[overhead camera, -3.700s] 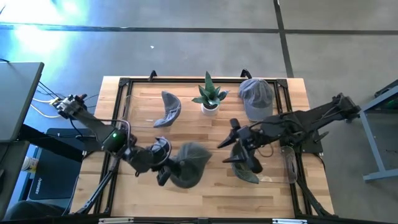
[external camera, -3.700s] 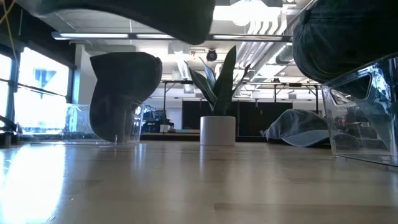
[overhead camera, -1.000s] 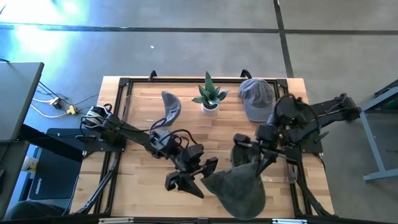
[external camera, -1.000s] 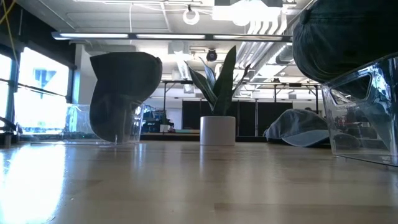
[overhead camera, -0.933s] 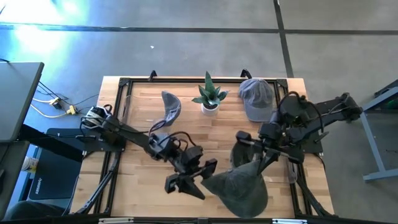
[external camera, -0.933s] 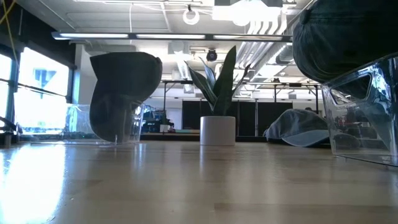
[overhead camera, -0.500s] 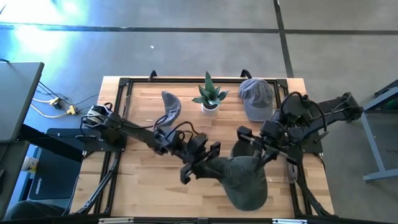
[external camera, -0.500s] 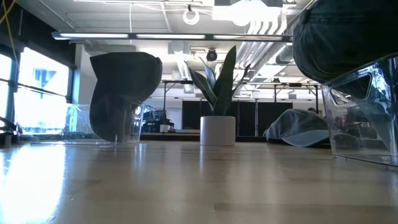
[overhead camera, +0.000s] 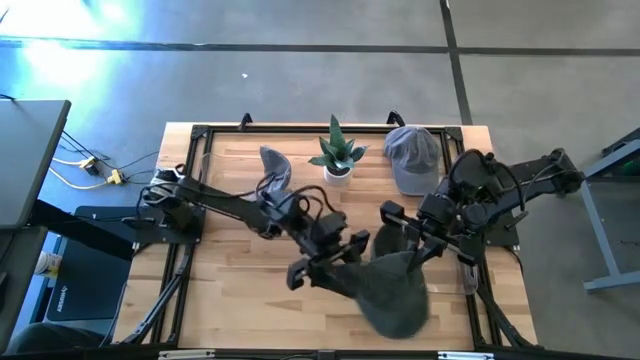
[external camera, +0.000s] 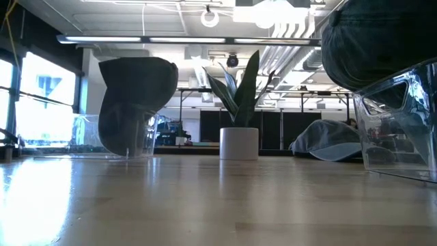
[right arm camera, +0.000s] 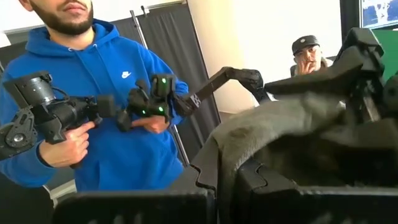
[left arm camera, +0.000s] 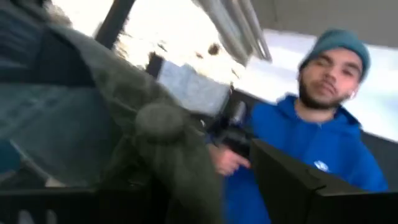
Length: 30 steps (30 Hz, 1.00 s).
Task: Pick & Place hat
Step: Put the black cap into the right transparent bin
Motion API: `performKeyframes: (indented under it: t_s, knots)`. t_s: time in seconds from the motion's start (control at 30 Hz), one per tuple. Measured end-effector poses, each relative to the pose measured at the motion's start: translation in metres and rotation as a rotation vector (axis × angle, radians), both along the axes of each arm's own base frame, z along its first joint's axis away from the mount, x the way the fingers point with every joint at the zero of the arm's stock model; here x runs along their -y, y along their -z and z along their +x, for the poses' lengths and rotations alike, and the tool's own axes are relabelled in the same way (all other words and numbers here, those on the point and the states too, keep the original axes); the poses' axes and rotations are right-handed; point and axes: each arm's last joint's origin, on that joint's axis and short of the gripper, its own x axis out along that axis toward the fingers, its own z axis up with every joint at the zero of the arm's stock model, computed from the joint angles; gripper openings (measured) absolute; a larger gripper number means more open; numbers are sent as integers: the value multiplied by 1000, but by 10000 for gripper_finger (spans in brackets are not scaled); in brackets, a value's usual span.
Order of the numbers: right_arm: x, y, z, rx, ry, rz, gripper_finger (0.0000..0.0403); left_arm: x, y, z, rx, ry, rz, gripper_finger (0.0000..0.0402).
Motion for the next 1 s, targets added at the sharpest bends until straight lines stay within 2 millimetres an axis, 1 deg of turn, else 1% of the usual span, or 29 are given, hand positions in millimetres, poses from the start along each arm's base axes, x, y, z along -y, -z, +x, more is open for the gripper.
performKeyframes:
  t_s: [0.1,0.13,0.27,0.33,0.4,0.43,0.47,0.53,0.6,0.67,0.8,0.9,1.0]
  knots:
    - [0,2,0,-24,3,-6,3,0,-19,-1,4,41,27,172]
    - [0,3,0,-33,2,-8,3,1,-21,-1,-9,48,44,159]
    - [0,4,0,-48,1,-13,6,8,-27,0,-1,94,117,94]
    - [0,4,0,-49,12,-12,6,7,-35,-3,11,68,123,57]
    - [0,5,0,-55,11,-14,3,6,-33,-3,-27,50,143,22]
    - [0,5,0,-59,8,-15,3,6,-29,-1,-52,48,154,11]
    - [0,5,0,-64,5,-15,3,7,-25,1,-82,49,164,7]
    - [0,7,0,-81,0,-17,6,9,-19,4,-113,42,174,13]
    - [0,8,0,-94,-5,-20,9,8,-21,3,-113,26,170,16]
    - [0,9,-1,-111,-18,-19,10,7,-22,2,-117,20,169,12]
    - [-1,9,-1,-189,-48,24,21,8,-18,4,-146,19,173,4]
    - [-1,10,-2,-245,-86,45,53,8,-17,4,-176,18,164,4]
    - [-6,15,-5,-309,-99,38,100,8,-13,5,-222,13,167,2]
